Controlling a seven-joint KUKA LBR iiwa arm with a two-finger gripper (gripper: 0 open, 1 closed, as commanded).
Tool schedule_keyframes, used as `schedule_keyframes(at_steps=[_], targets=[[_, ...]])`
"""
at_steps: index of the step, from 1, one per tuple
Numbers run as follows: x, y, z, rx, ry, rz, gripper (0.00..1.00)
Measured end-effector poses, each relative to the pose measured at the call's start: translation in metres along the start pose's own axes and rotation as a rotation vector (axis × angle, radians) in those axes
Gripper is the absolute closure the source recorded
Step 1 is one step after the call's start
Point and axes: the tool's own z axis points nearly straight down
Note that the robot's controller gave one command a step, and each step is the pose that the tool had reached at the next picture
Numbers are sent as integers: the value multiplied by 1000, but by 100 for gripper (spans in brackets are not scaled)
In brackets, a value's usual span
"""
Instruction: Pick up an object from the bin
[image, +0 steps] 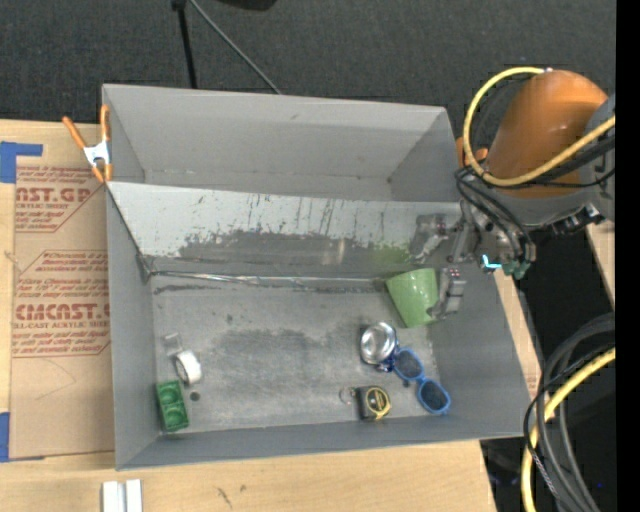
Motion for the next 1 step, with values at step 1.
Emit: schedule_keyframes(at_steps=[1], targets=[[68,30,143,-2,1,172,0]])
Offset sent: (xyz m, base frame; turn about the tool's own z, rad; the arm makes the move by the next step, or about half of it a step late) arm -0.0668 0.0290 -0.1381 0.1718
